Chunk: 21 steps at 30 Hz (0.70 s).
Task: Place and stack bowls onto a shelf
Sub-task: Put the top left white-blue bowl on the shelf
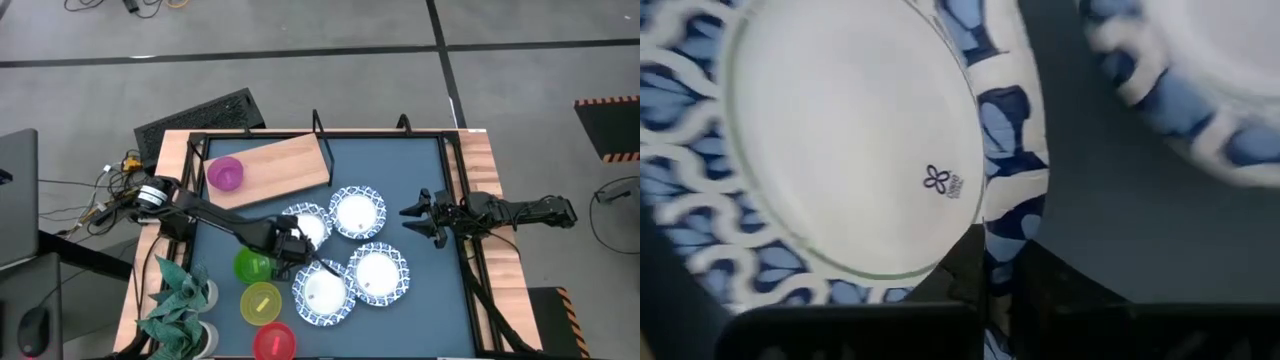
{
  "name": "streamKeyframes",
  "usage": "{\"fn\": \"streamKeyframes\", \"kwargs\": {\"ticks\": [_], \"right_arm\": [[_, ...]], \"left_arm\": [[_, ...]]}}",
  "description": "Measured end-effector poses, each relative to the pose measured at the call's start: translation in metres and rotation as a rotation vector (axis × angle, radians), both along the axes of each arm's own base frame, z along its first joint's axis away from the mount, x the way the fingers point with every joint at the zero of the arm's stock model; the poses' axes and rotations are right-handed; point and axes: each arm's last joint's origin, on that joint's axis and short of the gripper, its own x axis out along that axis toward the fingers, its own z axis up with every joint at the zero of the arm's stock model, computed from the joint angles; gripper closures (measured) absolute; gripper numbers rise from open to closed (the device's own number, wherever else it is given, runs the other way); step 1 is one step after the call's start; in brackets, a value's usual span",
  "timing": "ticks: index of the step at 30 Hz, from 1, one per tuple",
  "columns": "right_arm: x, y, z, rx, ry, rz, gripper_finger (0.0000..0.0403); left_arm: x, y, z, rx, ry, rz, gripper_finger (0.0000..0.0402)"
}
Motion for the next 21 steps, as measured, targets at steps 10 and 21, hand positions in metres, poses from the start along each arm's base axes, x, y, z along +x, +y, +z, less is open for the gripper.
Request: {"fn": "streamKeyframes", "kwargs": {"ticks": [10,21], "right_arm": [[0.000,0.000,-0.001,-0.001,0.006,-0.001,0.0183],[0.000,0.000,-0.001,-0.002,0.007,0.000,0.0183]], "left_arm": [[0.007,-0.001,0.065,0.018,0.032,0.051,0.0401],[0.007,0.049,0.077,0.234,0.087,0.210,0.0401]]}}
